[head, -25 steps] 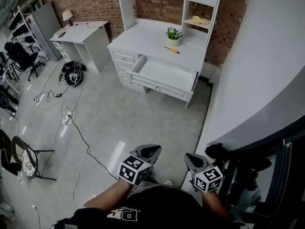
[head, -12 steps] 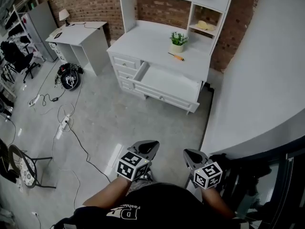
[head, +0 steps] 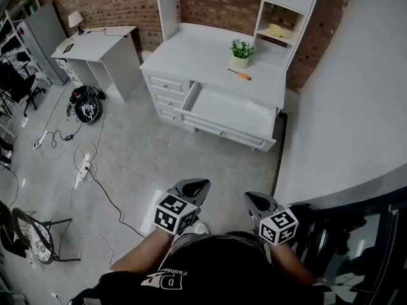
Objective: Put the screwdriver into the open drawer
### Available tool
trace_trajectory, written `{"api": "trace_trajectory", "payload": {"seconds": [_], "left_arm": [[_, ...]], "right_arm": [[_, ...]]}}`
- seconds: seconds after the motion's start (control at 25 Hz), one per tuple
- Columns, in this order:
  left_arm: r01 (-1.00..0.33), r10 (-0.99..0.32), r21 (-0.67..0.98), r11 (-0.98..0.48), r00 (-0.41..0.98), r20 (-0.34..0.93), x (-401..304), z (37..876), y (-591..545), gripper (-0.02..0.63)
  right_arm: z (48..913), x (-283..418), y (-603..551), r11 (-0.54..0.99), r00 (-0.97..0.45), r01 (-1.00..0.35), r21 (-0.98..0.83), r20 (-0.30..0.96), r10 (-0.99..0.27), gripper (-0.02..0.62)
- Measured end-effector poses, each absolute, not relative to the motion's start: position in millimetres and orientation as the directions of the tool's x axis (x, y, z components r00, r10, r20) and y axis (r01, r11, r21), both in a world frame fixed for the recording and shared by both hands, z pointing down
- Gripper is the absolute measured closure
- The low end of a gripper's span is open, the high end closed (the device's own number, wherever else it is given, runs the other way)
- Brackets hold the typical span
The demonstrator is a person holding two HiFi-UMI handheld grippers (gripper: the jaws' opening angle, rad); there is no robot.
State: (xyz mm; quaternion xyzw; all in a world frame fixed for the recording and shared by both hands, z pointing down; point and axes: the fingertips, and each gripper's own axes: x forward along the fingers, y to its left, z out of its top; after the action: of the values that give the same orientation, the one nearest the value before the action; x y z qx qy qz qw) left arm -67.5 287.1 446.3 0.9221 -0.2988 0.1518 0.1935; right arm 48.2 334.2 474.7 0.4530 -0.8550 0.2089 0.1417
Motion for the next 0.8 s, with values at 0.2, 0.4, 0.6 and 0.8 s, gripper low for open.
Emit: {"api": "trace_trajectory", "payload": {"seconds": [0.2,0.4,0.6,0.8], "left_arm": [[-0.605,-0.474,0.3,-0.738,0.78,0.409,-81,457,269,0.588],[-0.595,-0.462,0.31,-0.741,0.787,0.408,-80,459,251,0.588],[-0.61,-0.463,0.311,-0.729,0.774,0.431,-81,468,230,0.588],[-0.624,-0.478,0.302,-0.72,0.762,0.437,-74,473,204,0.588]], "right_arm": [[478,32,316,0.501,-0.547,-0.835,-0.23,0.454,-0.703,0.592],[477,36,293,0.482,-0.532,-0.845,-0.233,0.464,-0.709,0.592],[487,42,270,0.477,-0.537,-0.842,-0.252,0.47,-0.7,0.592],[490,51,228,0.484,-0.552,-0.834,-0.265,0.438,-0.71,0.592]]}}
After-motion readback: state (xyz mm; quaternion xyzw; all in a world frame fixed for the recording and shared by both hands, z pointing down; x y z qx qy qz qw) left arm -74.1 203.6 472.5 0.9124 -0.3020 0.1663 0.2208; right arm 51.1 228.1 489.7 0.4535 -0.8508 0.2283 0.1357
